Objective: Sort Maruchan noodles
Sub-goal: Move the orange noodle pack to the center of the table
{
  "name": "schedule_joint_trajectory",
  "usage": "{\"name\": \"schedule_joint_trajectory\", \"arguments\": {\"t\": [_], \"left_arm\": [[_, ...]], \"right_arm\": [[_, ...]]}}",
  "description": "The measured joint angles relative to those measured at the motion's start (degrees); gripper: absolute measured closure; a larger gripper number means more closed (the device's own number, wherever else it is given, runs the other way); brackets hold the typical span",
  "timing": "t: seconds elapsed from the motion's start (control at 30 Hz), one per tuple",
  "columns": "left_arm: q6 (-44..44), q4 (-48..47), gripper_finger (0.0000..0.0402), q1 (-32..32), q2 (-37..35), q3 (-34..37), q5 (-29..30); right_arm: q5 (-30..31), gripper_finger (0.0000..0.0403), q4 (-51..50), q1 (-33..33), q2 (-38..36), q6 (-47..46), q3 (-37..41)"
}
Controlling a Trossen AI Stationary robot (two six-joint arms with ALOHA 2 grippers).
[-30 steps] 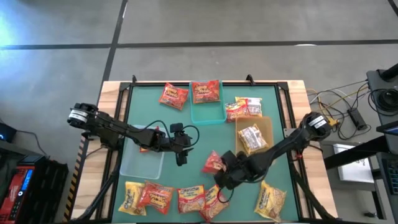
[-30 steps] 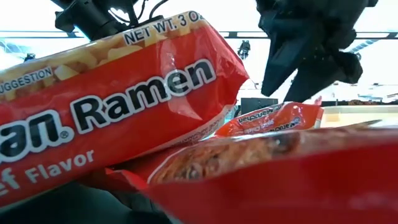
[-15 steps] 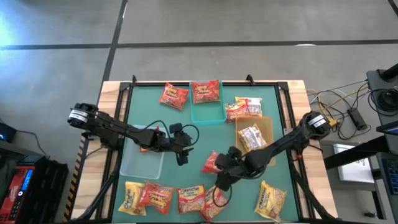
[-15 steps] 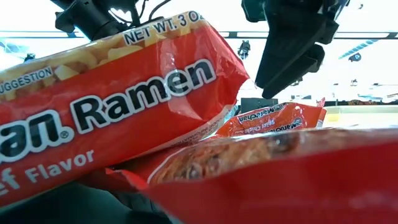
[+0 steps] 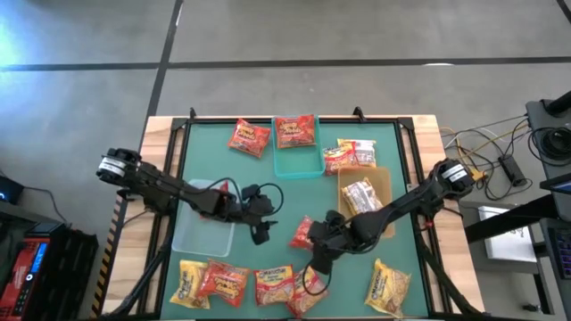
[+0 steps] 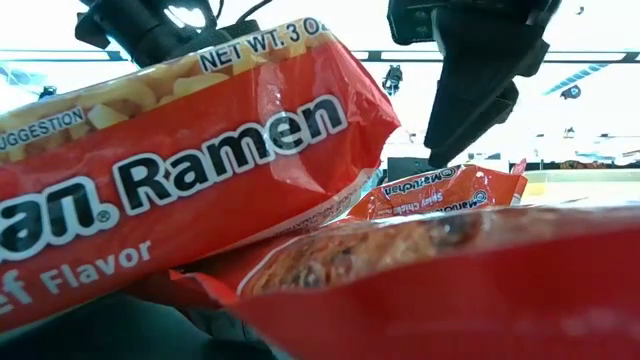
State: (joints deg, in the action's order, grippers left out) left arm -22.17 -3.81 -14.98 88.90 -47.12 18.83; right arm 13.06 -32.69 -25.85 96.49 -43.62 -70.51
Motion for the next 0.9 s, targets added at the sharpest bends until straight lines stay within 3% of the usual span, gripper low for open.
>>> {"name": "schedule_joint_trajectory", "arguments": {"t": [0.23, 0.9], "left_arm": [[-0.6, 0.0, 0.0194, -1.6, 0.0, 0.0, 0.0], [-0.4, -0.1, 0.0194, -2.1, 0.0, 0.0, 0.1]], "right_arm": [[0.7, 0.0179, 0.0, 0.2, 0.0, 13.2, 0.4], [2.0, 0.0179, 7.8, 0.2, 1.2, 11.9, 5.5]]}}
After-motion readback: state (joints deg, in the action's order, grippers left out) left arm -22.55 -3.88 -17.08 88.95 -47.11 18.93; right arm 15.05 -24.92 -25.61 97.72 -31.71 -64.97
